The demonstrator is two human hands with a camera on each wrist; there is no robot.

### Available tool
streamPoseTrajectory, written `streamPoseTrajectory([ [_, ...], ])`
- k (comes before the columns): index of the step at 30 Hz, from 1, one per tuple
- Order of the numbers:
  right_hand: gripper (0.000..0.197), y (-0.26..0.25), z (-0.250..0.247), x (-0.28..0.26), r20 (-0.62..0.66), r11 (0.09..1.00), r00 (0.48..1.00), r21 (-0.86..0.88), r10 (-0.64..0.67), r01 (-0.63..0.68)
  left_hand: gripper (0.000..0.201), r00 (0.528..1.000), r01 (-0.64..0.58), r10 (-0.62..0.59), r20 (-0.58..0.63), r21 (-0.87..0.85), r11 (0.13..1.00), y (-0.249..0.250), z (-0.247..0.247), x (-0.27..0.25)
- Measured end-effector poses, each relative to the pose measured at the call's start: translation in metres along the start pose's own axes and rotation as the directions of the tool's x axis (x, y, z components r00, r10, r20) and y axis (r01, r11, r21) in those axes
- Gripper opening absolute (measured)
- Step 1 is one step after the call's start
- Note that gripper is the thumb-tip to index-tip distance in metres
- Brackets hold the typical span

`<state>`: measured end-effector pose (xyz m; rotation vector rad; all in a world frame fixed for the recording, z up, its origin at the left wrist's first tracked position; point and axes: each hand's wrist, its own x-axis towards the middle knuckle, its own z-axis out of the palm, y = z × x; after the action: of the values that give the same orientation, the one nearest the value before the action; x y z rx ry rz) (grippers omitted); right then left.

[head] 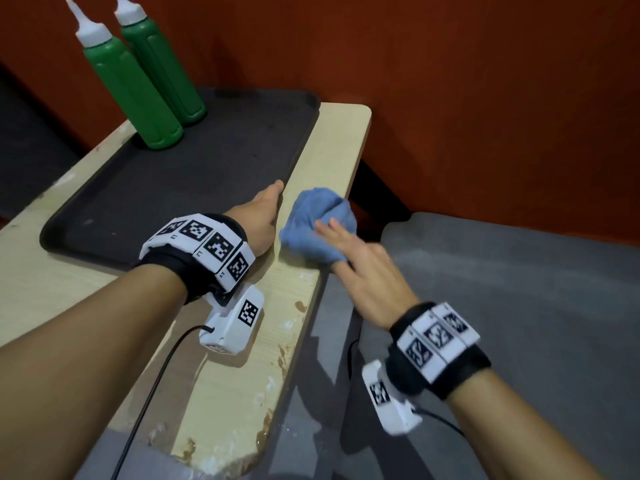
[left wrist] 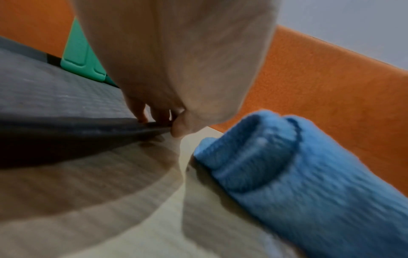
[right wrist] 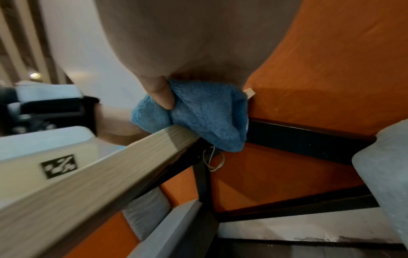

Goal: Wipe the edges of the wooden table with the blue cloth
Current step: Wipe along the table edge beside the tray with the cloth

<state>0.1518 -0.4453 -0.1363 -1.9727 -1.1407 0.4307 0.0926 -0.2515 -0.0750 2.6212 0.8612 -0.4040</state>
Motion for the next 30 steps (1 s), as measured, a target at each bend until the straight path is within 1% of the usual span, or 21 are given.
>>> streamPoseTrajectory([
  [2, 0.051, -0.002, 0.005, -0.014, 0.056, 0.995, 0.995, -0.053, -0.079, 0.082, 0.079, 1.000, -0.008, 0.008, 0.001, -0.004, 1.000, -0.001, 0.000, -0.001],
  [3, 0.051, 0.001, 0.004, -0.012, 0.065, 0.993, 0.994, -0.068, -0.088, 0.093, 0.079, 1.000, -0.006, 0.006, 0.001, -0.001, 1.000, 0.000, 0.000, -0.001],
  [7, 0.053, 0.009, -0.007, 0.011, 0.028, 0.993, 0.999, -0.107, -0.045, 0.048, 0.077, 1.000, 0.013, -0.013, -0.008, 0.005, 1.000, 0.001, 0.002, 0.000],
  [10, 0.058, 0.004, -0.005, 0.009, 0.051, 0.996, 0.998, -0.085, -0.026, 0.030, 0.078, 1.000, 0.000, 0.000, -0.003, 0.001, 1.000, 0.001, 0.000, 0.001],
  [14, 0.060, 0.001, -0.006, -0.004, 0.090, 0.990, 0.994, -0.117, -0.067, 0.077, 0.079, 1.000, -0.016, 0.016, -0.003, 0.007, 1.000, 0.001, -0.001, -0.001],
  [16, 0.058, 0.007, -0.009, 0.008, 0.063, 0.990, 0.997, -0.137, -0.036, 0.044, 0.079, 1.000, -0.003, 0.003, -0.004, 0.013, 1.000, 0.001, 0.001, -0.001],
  [19, 0.061, 0.011, -0.011, 0.027, 0.033, 0.988, 0.997, -0.134, 0.077, -0.071, 0.076, 1.000, 0.001, -0.001, -0.006, 0.023, 1.000, 0.002, 0.000, 0.000],
  [20, 0.062, 0.010, -0.010, 0.026, 0.039, 0.988, 0.996, -0.136, 0.076, -0.070, 0.076, 1.000, 0.000, 0.000, -0.002, 0.024, 1.000, 0.002, -0.001, 0.000],
  [21, 0.061, 0.006, -0.009, 0.019, 0.052, 0.988, 0.997, -0.146, 0.059, -0.051, 0.077, 1.000, 0.001, -0.001, 0.005, 0.023, 1.000, 0.002, -0.002, 0.000],
  [24, 0.060, -0.012, -0.003, -0.014, 0.091, 0.983, 0.994, -0.170, -0.054, 0.069, 0.076, 1.000, -0.010, 0.010, 0.009, 0.017, 1.000, 0.003, -0.004, -0.002],
  [26, 0.062, -0.017, 0.002, -0.029, 0.113, 0.983, 0.989, -0.143, -0.098, 0.114, 0.075, 1.000, -0.014, 0.014, 0.008, 0.017, 1.000, 0.005, -0.004, -0.003],
  [28, 0.058, -0.015, 0.004, -0.031, 0.112, 0.991, 0.988, -0.065, -0.108, 0.116, 0.076, 1.000, -0.010, 0.010, 0.010, 0.018, 1.000, 0.006, -0.005, -0.003],
  [29, 0.053, -0.017, 0.003, -0.028, 0.092, 0.997, 0.993, 0.042, -0.072, 0.068, 0.076, 1.000, -0.011, 0.011, 0.009, 0.017, 1.000, 0.006, -0.004, -0.003],
  [30, 0.047, -0.018, 0.002, -0.025, 0.054, 0.973, 0.999, 0.231, -0.002, -0.010, 0.077, 1.000, -0.016, 0.016, 0.009, 0.011, 1.000, 0.005, -0.004, -0.003],
])
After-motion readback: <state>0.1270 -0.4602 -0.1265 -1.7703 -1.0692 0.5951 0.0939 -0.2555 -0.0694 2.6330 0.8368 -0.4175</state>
